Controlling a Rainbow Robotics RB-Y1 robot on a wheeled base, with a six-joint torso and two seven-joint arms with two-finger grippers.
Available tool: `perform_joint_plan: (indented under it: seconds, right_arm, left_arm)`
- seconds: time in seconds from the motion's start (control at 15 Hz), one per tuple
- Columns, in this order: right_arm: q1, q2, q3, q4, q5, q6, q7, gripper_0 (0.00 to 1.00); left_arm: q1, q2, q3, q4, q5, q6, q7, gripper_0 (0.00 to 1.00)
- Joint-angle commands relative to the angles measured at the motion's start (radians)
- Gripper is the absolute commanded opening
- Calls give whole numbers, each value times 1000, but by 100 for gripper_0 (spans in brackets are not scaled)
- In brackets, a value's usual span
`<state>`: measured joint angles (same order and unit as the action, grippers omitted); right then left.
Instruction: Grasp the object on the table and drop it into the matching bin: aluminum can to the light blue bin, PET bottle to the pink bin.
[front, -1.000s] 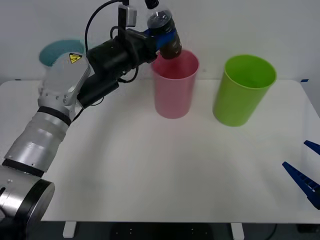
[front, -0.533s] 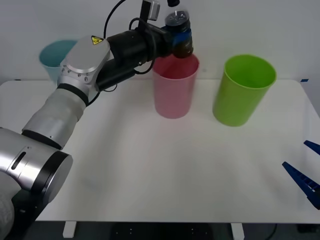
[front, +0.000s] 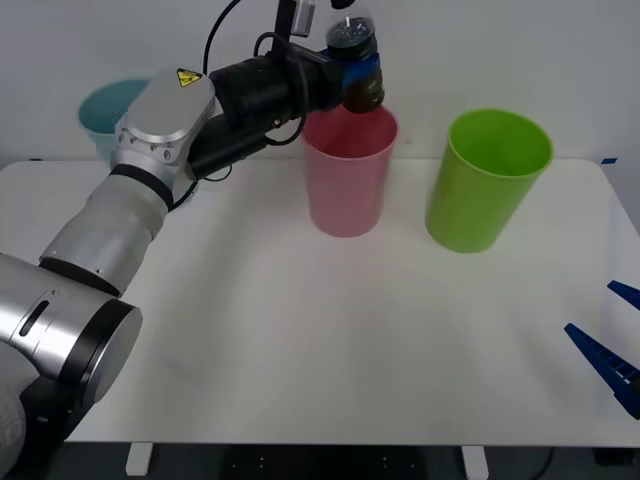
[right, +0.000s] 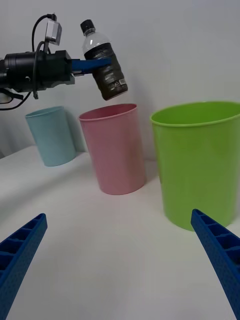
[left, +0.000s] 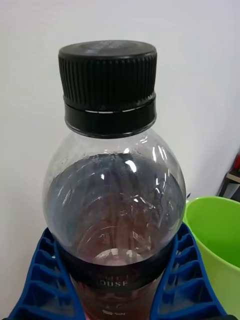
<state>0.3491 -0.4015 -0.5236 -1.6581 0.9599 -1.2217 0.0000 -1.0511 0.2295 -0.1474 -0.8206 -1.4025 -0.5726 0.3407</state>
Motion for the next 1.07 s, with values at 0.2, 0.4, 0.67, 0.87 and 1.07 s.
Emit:
perform_joint_plan:
  seconds: [0.2, 0.4, 0.67, 0.87, 1.07]
  right_arm:
    - [0, 0, 0, 0, 0, 0, 0, 100]
    - [0, 0, 0, 0, 0, 0, 0, 100]
    - [0, 0, 0, 0, 0, 0, 0, 100]
    - [0, 0, 0, 0, 0, 0, 0, 100]
    - [0, 0, 0, 0, 0, 0, 0, 100]
  left_arm:
    - [0, 33, 0, -2, 33, -29, -17, 100]
    - [2, 41, 0, 0, 43, -36, -14, 100]
    - [11, 50, 0, 0, 66, -50, -15, 100]
    - [26, 67, 0, -2, 105, -69, -23, 100]
    - [79, 93, 0, -54, 158, -93, -32, 100]
